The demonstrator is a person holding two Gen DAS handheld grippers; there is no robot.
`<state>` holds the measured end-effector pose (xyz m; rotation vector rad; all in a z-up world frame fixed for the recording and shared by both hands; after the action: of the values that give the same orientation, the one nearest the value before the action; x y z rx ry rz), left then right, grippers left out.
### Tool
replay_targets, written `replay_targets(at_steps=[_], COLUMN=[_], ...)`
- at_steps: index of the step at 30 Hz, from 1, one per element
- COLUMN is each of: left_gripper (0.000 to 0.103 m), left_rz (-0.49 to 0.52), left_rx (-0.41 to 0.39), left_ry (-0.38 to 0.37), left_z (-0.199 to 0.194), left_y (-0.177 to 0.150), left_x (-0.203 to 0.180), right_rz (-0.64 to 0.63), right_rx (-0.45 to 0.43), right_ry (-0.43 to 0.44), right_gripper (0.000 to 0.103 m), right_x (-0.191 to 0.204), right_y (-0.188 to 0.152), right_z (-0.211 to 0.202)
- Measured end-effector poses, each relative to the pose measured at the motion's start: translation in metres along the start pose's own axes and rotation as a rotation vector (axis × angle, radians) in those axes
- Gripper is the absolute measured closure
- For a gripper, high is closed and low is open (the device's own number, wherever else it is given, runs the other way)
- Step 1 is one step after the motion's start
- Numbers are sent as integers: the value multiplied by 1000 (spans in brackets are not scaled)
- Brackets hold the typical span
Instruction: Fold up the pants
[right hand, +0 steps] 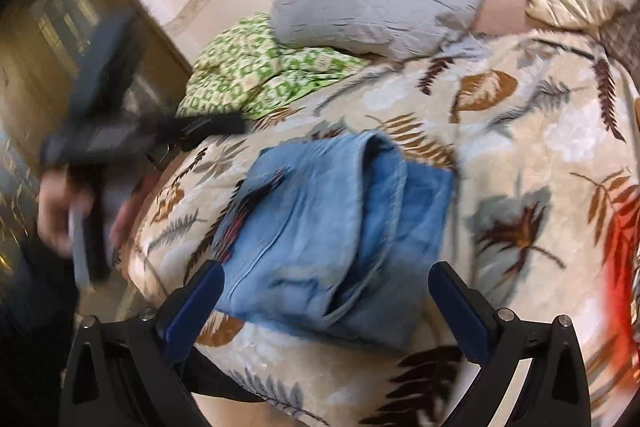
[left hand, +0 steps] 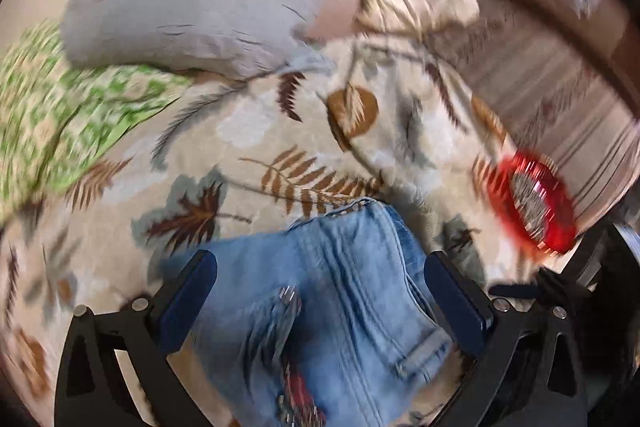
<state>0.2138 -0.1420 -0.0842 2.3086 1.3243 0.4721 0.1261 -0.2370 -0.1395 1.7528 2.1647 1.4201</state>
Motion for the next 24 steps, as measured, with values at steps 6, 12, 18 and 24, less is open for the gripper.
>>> replay_targets(at_steps=[6, 12, 18, 24], left_gripper=[0, 46, 83, 84], left_rz=[230, 299, 286, 232], left_rx=[124, 224, 213, 91], left_ry=[169, 250, 232, 139], left_z=[57, 99, 94, 35], left_y=[14, 5, 1, 34], left_x=[-41, -42, -36, -51], right_rz=[-41, 24, 20, -48], right_rx=[-41, -43, -64, -173], right_ry=[-5, 5, -6, -8], right_gripper=[6, 43, 71, 73], right_x=[15, 2, 1, 25], right_y=[-13, -18, -32, -12], right_z=[24, 48, 58, 18])
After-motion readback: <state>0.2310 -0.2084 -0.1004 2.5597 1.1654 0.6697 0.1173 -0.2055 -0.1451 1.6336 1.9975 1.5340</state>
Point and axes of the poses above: each gripper's, at about its wrist camera, not at the fingertips, and z roughly the way its jaws point, x to its left, y to its top, the point moved 9 cm from there along z, roughly the way its jaws point, and after that the axes turned 8 degrees about y, right-handed, at the moved point
